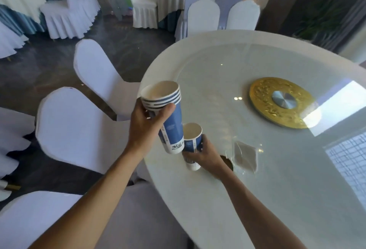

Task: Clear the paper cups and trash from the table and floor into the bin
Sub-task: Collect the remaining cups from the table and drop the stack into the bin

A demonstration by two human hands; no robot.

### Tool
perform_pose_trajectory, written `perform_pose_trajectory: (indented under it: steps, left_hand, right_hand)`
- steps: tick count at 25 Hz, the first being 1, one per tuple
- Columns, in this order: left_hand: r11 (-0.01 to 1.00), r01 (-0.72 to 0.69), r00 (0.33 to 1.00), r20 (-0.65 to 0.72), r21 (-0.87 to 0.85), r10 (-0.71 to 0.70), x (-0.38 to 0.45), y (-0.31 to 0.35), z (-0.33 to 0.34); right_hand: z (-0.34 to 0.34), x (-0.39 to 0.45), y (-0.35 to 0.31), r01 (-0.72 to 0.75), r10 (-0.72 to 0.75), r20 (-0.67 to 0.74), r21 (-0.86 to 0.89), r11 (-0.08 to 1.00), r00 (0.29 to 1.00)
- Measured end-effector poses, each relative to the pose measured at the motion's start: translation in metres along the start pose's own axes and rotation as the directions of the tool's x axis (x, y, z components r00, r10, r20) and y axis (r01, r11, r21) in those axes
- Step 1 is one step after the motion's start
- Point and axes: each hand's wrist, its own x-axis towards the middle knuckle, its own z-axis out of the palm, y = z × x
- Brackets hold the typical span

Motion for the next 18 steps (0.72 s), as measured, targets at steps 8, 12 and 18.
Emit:
perform_pose_trajectory:
  steps: [8,12,18]
  left_hand:
    - [0.998,-0.033,0.985,0.164,-0.062,0.043,-0.073,0.018,-0.024]
    - [0.997,0.026,0.944,0.33,-0.074,0.0,-0.13,0.021,-0.003]
    - [0.994,0.107,0.753,0.654,-0.009,-0.075,-0.233,0.006,0.058]
  right_hand:
    - [0.04,-0.155,0.024,-0.019,0.021,-0.133,0.014,1.0,0.991]
    - [0.047,-0.235,0.04,-0.053,0.062,-0.248,0.044,0.998,0.967]
    - [0.012,-0.342,0.08,-0.128,0.147,-0.381,0.076,0.989,0.913]
